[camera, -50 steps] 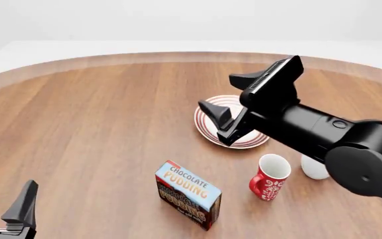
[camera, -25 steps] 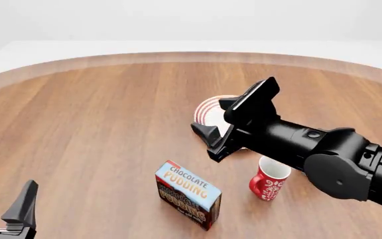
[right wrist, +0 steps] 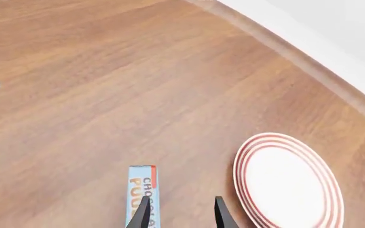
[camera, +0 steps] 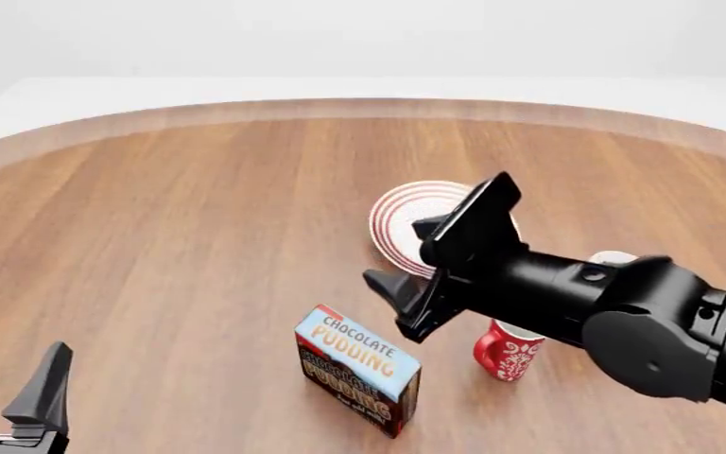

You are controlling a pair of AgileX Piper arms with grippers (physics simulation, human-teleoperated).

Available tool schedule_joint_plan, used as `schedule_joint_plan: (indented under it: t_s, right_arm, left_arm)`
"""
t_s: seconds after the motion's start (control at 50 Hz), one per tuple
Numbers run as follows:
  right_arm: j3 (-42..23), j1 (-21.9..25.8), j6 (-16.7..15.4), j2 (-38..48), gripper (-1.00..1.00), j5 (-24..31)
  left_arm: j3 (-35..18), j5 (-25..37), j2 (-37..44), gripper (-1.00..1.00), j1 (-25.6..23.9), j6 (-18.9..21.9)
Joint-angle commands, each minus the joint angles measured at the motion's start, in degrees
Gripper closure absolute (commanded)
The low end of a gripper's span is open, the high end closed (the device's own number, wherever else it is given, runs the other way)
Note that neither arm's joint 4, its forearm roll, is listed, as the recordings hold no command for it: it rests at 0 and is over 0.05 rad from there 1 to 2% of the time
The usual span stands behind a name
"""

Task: Put the chocolate pudding to the right of the plate.

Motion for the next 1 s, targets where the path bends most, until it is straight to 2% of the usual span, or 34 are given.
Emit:
schedule_joint_plan:
  t_s: [0.02, 0.16, 0.18, 0.26, 0.34, 0.38, 0.42, 0.5, 0.6, 0.78, 0.86, 1.0]
  right_arm:
    - [0.92, 0.90, 0.37, -1.88, -1.00, 2.82]
    - [1.96, 1.17, 1.22, -1.64, -1.00, 2.64]
    - [1.60, 2.27, 2.72, -1.04, -1.00, 2.90]
    - [1.47, 2.11, 2.43, -0.25, -1.00, 2.89]
    - [1.23, 3.67, 3.91, 0.51, -1.00, 3.53]
    - [2.17, 2.97, 2.97, 0.74, -1.00, 3.09]
    - [2.25, 3.52, 4.01, 0.73, -1.00, 3.21]
    - [2.86, 3.23, 3.38, 0.07, -1.00, 3.70]
    - [3.73, 3.56, 4.72, 0.32, -1.00, 2.97]
    - [3.96, 3.38, 4.47, 0.45, -1.00, 2.99]
    - [3.46, 4.06, 5.55, 1.55, -1.00, 2.94]
    - [4.20, 4.12, 4.93, 2.18, -1.00, 2.10]
  left_arm:
    - [0.00, 0.00, 0.00, -1.00, 0.00, 0.00]
    - [0.00, 0.00, 0.00, -1.00, 0.00, 0.00]
    - [0.00, 0.00, 0.00, -1.00, 0.00, 0.00]
    - [0.00, 0.00, 0.00, -1.00, 0.00, 0.00]
    - [0.00, 0.00, 0.00, -1.00, 0.00, 0.00]
    - [0.00, 0.00, 0.00, -1.00, 0.00, 0.00]
    - [0.00, 0.00, 0.00, -1.00, 0.00, 0.00]
    - [0.00, 0.00, 0.00, -1.00, 0.00, 0.00]
    - [0.00, 0.00, 0.00, -1.00, 0.00, 0.00]
    - [0.00, 0.00, 0.00, -1.00, 0.00, 0.00]
    - [0.00, 0.00, 0.00, -1.00, 0.00, 0.00]
    - [0.00, 0.00, 0.00, -1.00, 0.00, 0.00]
